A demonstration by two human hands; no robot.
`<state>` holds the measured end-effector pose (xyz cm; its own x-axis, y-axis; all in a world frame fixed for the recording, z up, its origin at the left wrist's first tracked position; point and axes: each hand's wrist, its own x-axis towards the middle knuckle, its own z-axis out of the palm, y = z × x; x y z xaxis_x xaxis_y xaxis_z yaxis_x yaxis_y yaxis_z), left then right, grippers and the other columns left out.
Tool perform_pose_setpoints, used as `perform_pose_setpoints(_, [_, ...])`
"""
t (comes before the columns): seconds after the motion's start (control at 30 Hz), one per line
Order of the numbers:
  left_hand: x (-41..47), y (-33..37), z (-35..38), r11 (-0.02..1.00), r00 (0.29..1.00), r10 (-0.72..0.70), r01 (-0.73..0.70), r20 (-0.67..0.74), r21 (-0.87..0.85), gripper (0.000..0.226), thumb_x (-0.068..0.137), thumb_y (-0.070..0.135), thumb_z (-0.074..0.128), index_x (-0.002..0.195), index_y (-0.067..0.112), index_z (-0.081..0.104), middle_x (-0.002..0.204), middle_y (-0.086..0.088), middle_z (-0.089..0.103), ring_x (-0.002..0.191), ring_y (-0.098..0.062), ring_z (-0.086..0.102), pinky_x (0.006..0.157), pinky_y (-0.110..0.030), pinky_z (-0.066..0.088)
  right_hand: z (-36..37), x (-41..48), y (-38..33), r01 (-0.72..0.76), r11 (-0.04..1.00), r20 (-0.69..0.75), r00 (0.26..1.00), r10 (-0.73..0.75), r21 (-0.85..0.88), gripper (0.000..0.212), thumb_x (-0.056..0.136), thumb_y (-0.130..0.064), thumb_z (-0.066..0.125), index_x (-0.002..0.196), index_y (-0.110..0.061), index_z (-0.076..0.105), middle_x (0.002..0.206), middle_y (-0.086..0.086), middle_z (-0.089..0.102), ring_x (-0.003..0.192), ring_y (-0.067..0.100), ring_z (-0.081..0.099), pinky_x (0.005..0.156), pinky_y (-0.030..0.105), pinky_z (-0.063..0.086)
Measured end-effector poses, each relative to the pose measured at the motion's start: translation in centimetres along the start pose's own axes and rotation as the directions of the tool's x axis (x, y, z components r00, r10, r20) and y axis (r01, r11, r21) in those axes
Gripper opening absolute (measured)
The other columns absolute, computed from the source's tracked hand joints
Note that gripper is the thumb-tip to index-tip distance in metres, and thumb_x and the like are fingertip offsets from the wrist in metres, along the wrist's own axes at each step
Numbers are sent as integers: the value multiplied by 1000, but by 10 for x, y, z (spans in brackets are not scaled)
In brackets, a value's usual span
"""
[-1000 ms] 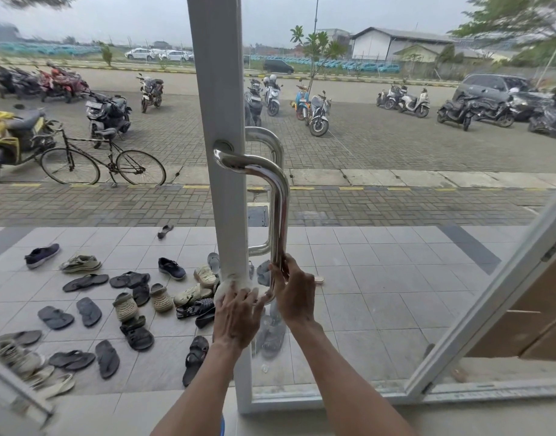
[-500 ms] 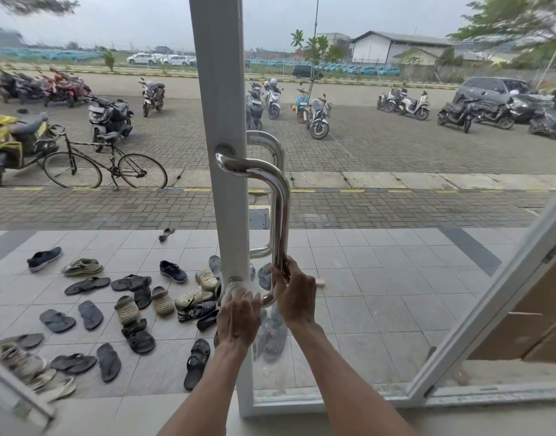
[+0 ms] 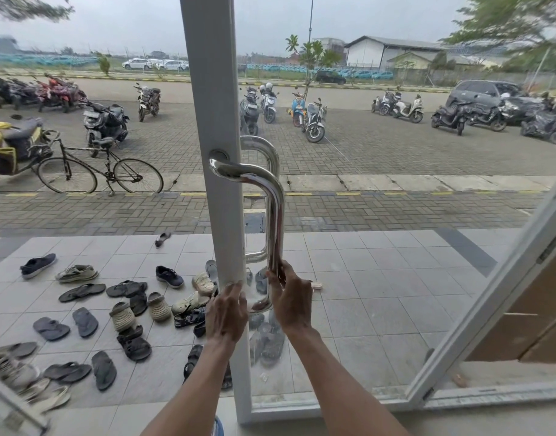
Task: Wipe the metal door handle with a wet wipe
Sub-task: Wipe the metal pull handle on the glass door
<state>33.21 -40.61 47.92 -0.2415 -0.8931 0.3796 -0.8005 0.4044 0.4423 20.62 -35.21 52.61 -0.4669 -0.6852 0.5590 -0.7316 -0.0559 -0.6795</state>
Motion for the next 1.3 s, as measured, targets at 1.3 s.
perform_pose_setpoints(1.3, [31, -13, 33, -331, 446, -439, 727, 780, -602, 45, 92, 41, 65, 122, 9, 55, 91, -11, 58, 78, -22, 56, 64, -33, 49, 6, 2, 11, 26, 999, -23, 999, -27, -34, 34, 98, -47, 55, 120, -23, 65, 88, -6, 77, 74, 8, 72, 69, 22, 58])
